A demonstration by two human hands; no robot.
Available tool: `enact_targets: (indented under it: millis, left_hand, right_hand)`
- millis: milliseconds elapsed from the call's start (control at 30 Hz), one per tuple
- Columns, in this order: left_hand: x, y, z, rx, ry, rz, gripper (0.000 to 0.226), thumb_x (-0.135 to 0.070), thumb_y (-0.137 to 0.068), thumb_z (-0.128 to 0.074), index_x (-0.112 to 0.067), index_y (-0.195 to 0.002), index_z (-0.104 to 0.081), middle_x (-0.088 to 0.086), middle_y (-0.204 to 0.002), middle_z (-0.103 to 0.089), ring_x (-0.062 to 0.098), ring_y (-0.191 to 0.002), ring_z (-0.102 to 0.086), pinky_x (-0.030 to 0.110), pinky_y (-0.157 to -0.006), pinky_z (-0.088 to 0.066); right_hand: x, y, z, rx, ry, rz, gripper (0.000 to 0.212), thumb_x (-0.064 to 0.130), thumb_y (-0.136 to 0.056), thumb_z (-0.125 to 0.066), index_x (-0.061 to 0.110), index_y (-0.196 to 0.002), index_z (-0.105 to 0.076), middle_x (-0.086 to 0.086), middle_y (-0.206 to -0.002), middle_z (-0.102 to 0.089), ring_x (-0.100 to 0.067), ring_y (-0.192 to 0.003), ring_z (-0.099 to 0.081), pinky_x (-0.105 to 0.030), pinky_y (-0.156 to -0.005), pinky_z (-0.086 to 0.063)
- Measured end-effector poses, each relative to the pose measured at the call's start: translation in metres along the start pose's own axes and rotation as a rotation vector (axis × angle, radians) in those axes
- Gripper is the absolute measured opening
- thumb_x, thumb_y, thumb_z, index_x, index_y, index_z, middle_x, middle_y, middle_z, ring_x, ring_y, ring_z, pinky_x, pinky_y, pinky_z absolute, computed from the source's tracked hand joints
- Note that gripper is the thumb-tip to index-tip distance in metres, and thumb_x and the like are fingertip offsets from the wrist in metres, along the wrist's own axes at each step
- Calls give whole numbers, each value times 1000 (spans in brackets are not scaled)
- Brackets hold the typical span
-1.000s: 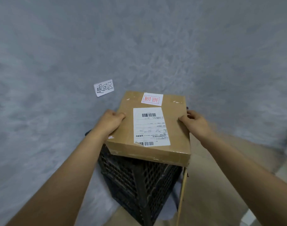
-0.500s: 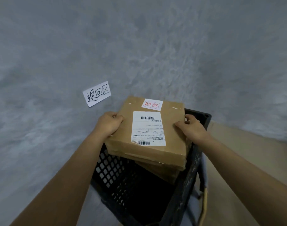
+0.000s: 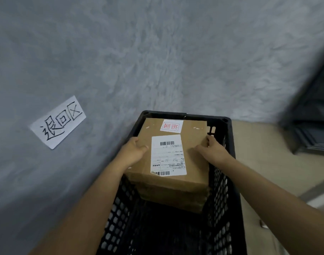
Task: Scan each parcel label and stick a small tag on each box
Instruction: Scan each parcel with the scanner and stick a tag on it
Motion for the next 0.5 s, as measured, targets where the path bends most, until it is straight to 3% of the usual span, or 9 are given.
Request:
enact_targets:
  millis: [133,200,267,400,500]
  left_hand:
    - [-9,-8,-4,14,-89,-75,63,-36,-91,-56,-19,-146,-31,6,-140,-48,26,-115,-55,34,-88,-48]
    - [-23,-5,-6,13,-186,-140,62,-35,-92,-55,-17,-145,-31,9,-141,-44,27,-116,-53,35,-87,-47]
    - [-44,5,-5,-26,-308,-224,62,-34,-92,-54,-16,-146,-30,11,-145,-37,29,-121,-49,37,-93,-45]
    - [-99,43,-21,-25,-440,-435,56,-33,-95,-53,-22,-147,-35,5,-151,-32,29,-131,-41,46,-104,-42]
    - [-148,79,-52,20,-515,-574,50,-35,-95,-52,-23,-142,-42,3,-149,-36,25,-132,-39,39,-106,-38]
  right_hand:
    - [14,4,7,-43,44,76,65,31,-93,-55,16,-148,-24,-7,-142,-44,-23,-115,-50,-27,-82,-39]
    - [21,10,15,-84,111,122,63,30,-92,-54,16,-147,-26,-9,-144,-41,-25,-119,-48,-32,-89,-43]
    - [26,19,23,-118,185,161,61,30,-94,-50,17,-148,-24,-11,-146,-36,-29,-130,-40,-39,-101,-40]
    - [30,48,51,-183,265,246,59,30,-92,-55,19,-145,-32,-9,-145,-37,-28,-127,-43,-34,-100,-37]
    - [26,79,86,-230,368,318,60,26,-90,-59,17,-144,-34,-7,-143,-39,-25,-126,-43,-31,-101,-37]
Point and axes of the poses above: each hand's wrist, its own y-axis away from the middle knuckle, its own z-axis out of the back of the hand, x = y × z, the point moved 9 cm from there along -y, towards the middle knuckle
